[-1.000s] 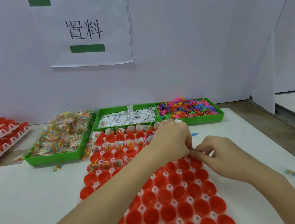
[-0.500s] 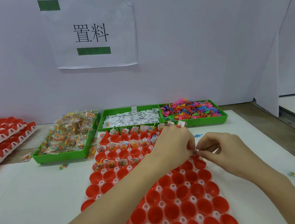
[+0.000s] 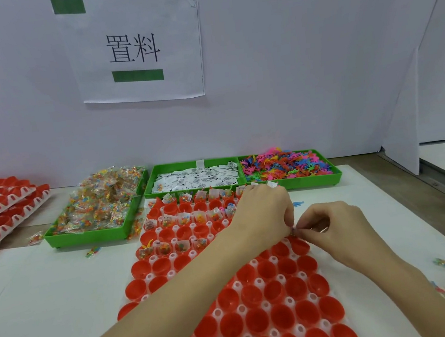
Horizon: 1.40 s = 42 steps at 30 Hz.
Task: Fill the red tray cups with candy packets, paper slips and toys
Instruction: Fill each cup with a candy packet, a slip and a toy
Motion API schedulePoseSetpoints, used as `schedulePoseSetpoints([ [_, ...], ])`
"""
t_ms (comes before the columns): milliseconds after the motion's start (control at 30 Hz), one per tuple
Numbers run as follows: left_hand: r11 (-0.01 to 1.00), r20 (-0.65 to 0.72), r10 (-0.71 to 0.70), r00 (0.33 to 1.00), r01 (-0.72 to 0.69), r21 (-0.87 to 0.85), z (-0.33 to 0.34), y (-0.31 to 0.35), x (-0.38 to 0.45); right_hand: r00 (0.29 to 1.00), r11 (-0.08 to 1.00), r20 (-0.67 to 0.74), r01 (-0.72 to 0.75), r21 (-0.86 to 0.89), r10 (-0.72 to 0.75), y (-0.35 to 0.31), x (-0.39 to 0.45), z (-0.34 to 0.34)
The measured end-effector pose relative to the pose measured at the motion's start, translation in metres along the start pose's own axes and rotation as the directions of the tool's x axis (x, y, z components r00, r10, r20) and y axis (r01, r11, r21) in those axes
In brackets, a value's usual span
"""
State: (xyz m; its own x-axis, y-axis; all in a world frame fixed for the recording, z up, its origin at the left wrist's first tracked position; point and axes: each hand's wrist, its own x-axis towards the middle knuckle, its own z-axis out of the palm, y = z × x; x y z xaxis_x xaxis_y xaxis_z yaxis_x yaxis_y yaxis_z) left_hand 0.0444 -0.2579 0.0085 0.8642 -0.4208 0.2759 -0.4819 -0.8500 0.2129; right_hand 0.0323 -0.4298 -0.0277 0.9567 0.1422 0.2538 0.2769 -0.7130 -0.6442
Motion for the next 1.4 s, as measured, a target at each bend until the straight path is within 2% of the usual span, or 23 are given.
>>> schedulePoseSetpoints([
  [133, 0.984, 0.042, 0.003, 0.999, 0.005, -0.181, -0.013, -0.005, -0.003, 0.997, 0.993, 0.039, 0.065, -0.1, -0.061, -0.003, 0.0, -0.004],
  [233, 0.961, -0.09, -0.065, 0.994, 0.039, -0.274, -0.03, -0.019, -0.014, 0.998, 0.993, 0.014, 0.07, -0.093, -0.069, -0.004, 0.0, -0.008],
  [333, 0.942, -0.245, -0.203, 0.948, 0.121, -0.314, -0.046, -0.053, -0.039, 0.999, 0.999, -0.011, 0.035, -0.033, -0.036, -0.004, 0.001, -0.011],
  [400, 0.953, -0.344, -0.262, 0.902, 0.185, -0.241, -0.056, -0.085, -0.064, 1.0, 1.0, -0.012, 0.023, -0.015, -0.024, -0.004, 0.001, -0.013],
  [467, 0.948, -0.404, -0.315, 0.859, 0.305, -0.091, -0.061, -0.122, -0.091, 0.999, 1.0, -0.028, 0.022, 0.012, -0.021, -0.004, 0.002, -0.013],
  [567, 0.848, -0.45, -0.447, 0.773, 0.526, 0.062, -0.061, -0.175, -0.134, 0.999, 0.999, -0.049, 0.02, 0.039, -0.018, -0.004, 0.002, -0.014],
  [633, 0.778, -0.465, -0.503, 0.729, 0.616, 0.123, -0.054, -0.202, -0.157, 0.998, 0.999, -0.057, 0.035, 0.039, -0.032, -0.004, 0.002, -0.014],
  [767, 0.802, -0.527, -0.377, 0.762, 0.553, 0.226, -0.033, -0.226, -0.18, 0.997, 0.996, -0.024, 0.074, 0.048, -0.072, -0.005, 0.002, -0.01],
  [900, 0.835, -0.564, -0.325, 0.759, 0.51, 0.205, -0.025, -0.235, -0.183, 0.996, 0.997, 0.04, 0.08, 0.021, -0.081, -0.005, 0.001, -0.002],
  [1033, 0.863, -0.575, -0.311, 0.757, 0.478, 0.161, -0.028, -0.237, -0.183, 0.998, 0.998, 0.032, 0.059, 0.014, -0.06, -0.006, 0.003, 0.002],
  [1133, 0.861, -0.585, -0.339, 0.736, 0.494, 0.122, -0.032, -0.236, -0.185, 0.997, 0.995, 0.056, -0.054, 0.085, 0.049, -0.008, 0.007, 0.004],
  [1267, 0.865, -0.602, -0.344, 0.72, 0.493, 0.095, -0.031, -0.237, -0.186, 0.96, 0.921, 0.159, -0.27, 0.281, 0.232, -0.007, 0.011, 0.007],
  [1400, 0.89, -0.649, -0.299, 0.7, 0.45, 0.076, -0.03, -0.24, -0.187, 0.948, 0.882, 0.201, -0.306, 0.358, 0.247, -0.005, 0.01, 0.004],
])
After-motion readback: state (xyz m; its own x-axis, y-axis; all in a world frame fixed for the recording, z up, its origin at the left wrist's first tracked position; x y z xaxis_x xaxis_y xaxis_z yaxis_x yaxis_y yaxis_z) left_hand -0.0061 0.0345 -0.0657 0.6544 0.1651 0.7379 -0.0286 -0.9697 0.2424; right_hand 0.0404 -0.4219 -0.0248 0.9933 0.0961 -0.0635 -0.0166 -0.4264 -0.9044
